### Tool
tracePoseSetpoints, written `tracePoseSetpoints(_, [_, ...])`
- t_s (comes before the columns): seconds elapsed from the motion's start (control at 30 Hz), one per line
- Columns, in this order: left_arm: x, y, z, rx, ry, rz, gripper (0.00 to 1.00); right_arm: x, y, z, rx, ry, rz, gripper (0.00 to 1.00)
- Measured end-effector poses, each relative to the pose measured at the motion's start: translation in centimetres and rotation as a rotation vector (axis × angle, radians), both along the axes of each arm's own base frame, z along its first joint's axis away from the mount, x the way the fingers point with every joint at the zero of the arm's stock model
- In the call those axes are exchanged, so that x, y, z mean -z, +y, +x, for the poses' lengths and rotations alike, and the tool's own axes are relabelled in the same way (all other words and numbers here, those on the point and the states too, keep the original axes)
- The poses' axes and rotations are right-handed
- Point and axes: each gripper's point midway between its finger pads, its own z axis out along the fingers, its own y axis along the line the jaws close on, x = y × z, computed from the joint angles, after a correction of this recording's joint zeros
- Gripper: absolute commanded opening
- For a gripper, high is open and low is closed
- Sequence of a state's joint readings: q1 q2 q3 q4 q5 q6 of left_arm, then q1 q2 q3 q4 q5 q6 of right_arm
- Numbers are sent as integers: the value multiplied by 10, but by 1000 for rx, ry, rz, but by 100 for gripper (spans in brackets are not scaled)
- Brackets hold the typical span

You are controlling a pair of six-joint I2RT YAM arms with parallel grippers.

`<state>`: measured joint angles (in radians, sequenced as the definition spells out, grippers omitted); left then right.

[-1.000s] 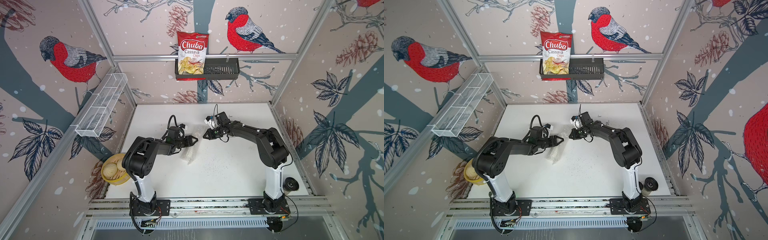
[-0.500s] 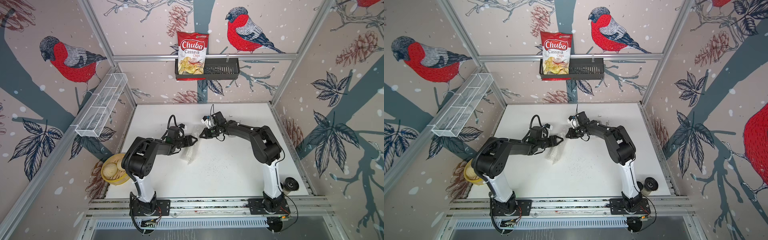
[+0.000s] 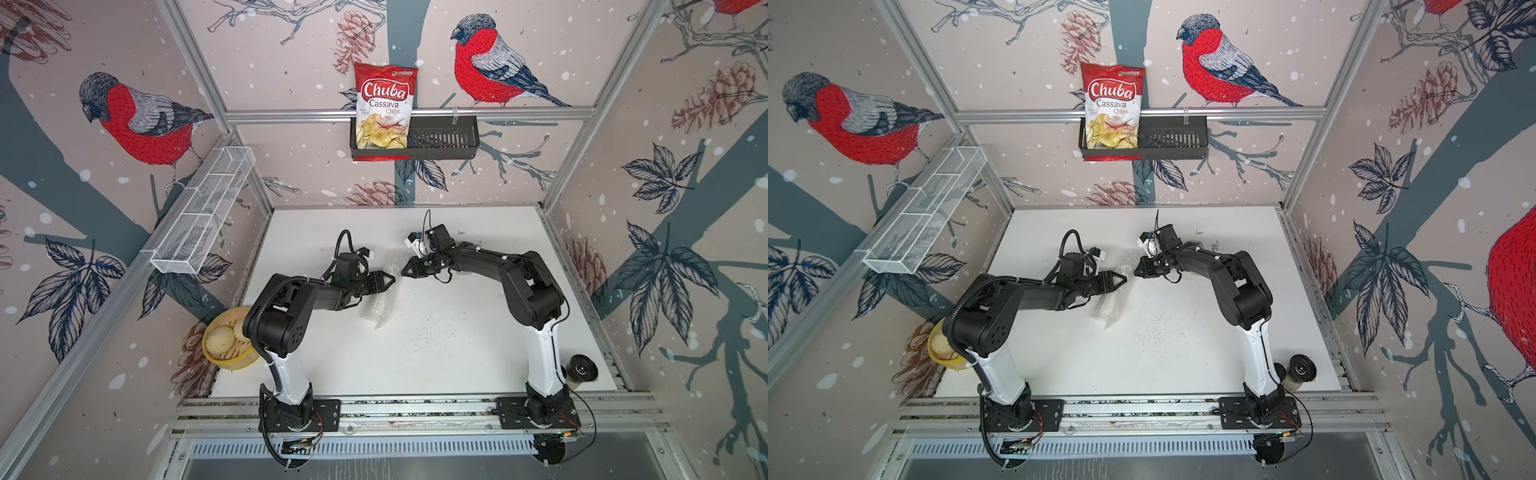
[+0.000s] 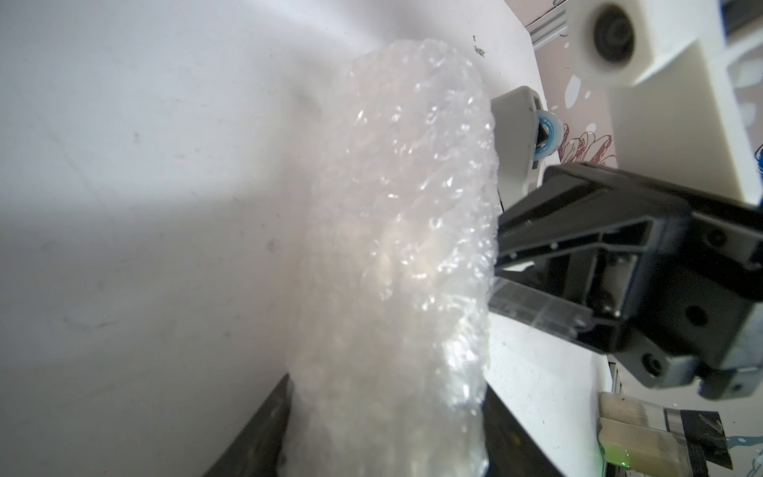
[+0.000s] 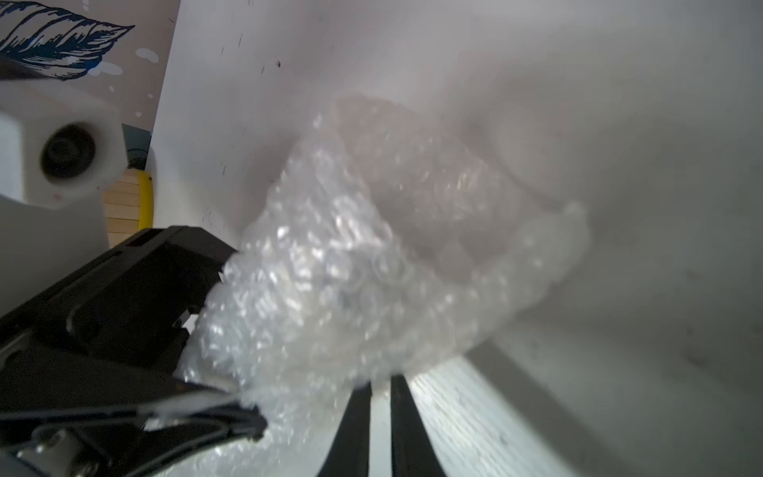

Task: Wrap vases in bubble wrap
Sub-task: Stick the tape on the bubble wrap.

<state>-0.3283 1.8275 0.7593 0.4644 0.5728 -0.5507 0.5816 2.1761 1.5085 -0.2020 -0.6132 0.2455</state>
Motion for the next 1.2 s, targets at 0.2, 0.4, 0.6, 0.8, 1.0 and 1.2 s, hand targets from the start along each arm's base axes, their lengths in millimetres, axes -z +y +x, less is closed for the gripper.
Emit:
tracePoseSetpoints(0.2, [-1,4,5,-31,-5,7,12,-1,9,6,0,26,-9,12])
tracePoseSetpoints(0.4, [-1,4,3,-17,-13,14,12,-13,-7,-9,4,-16,-33,12])
tracePoseSetpoints(0.6, [-1,3,3,-14,-13,13,12,-17,-9,-21,-8,-25,-41,12])
tracePoseSetpoints(0.8, [-1,3,3,-14,-13,14,12,-28,11,-13,-31,-62,-10,12])
tracePoseSetpoints(1.0, [-1,4,2,-18,-10,12,12,-23,27,3,-42,-43,10,11])
tracePoseSetpoints(1.2, [-1,4,2,-15,-13,14,12,-32,22,0,-30,-54,-12,12])
